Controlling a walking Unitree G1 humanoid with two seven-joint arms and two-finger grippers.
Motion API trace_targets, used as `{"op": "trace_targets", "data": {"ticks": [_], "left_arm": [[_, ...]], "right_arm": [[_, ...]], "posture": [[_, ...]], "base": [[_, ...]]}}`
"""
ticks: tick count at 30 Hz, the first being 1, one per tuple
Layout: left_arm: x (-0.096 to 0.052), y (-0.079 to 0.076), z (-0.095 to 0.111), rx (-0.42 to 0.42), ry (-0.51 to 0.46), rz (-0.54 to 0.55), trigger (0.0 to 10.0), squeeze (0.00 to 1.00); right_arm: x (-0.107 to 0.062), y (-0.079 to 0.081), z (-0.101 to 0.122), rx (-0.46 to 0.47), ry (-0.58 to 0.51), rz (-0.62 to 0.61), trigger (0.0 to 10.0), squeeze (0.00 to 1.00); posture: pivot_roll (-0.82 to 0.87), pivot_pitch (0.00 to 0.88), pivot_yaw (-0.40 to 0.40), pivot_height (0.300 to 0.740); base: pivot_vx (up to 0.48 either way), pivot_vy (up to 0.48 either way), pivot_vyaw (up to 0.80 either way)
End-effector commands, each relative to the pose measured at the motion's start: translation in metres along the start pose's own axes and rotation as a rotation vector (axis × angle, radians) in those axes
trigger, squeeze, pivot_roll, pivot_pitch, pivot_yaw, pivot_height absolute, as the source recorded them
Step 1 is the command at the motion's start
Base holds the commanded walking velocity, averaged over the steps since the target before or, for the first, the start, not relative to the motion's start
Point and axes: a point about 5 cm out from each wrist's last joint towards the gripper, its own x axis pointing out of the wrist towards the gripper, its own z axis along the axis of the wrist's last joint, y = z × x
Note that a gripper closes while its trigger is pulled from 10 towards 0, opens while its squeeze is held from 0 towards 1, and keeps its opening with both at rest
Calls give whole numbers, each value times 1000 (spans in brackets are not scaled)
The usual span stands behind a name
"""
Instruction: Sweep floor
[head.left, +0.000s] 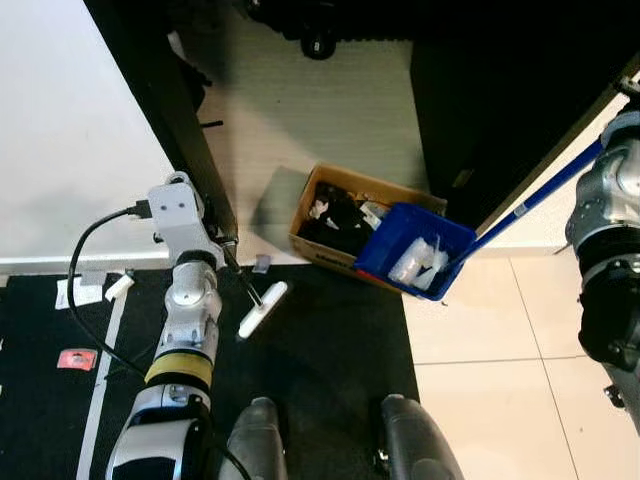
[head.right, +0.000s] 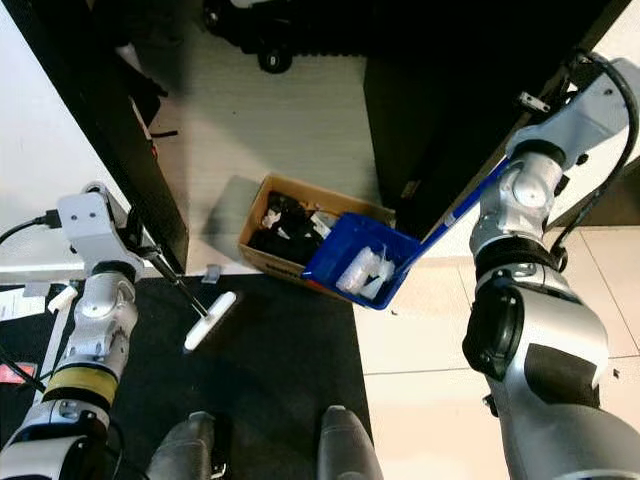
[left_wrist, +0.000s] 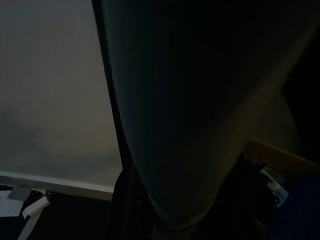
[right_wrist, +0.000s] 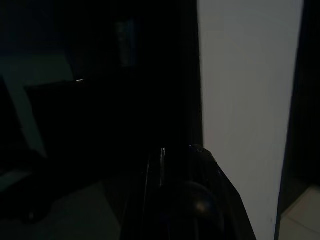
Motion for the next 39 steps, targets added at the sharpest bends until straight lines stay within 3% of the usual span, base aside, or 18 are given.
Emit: {"op": "trace_targets", "data": {"ticks": [1,3,6,15,18,22,24,29,39], "left_arm": [[-5,1,-7,11,25,-3,10000,0],[-5,2,-7,12,23,-4,10000,0],[-7,3,-5,16,9,-4,10000,0],[-6,4,-2,21,-3,0,10000,0],[-5,5,0,24,-8,2,10000,0],[-5,6,0,25,-9,3,10000,0],[-4,7,2,26,-17,11,10000,0],[-3,8,3,28,-20,13,10000,0],[-3,13,6,35,-32,29,10000,0]], "right_arm": [[2,1,5,-9,-30,-1,10000,0],[2,4,5,-12,-32,4,10000,0],[1,28,12,-48,-65,51,10000,0],[-3,57,21,-103,-129,60,10000,0],[-9,77,24,-153,-176,88,10000,0],[-13,85,25,-169,-193,105,10000,0],[-26,107,25,-204,-248,162,10000,0],[-30,115,27,-218,-280,178,10000,0],[-23,120,44,-271,-355,104,10000,0]], "posture": [[-1,155,-70,740],[-1,155,-70,740],[6,165,-78,740],[10,165,-81,740],[12,161,-83,740],[12,159,-84,740],[14,158,-87,740],[14,158,-87,740],[22,167,-96,740]], "base": [[0,0,0],[0,0,0],[0,0,0],[0,0,0],[0,0,0],[0,0,0],[0,0,0],[0,0,0],[0,0,0]]}}
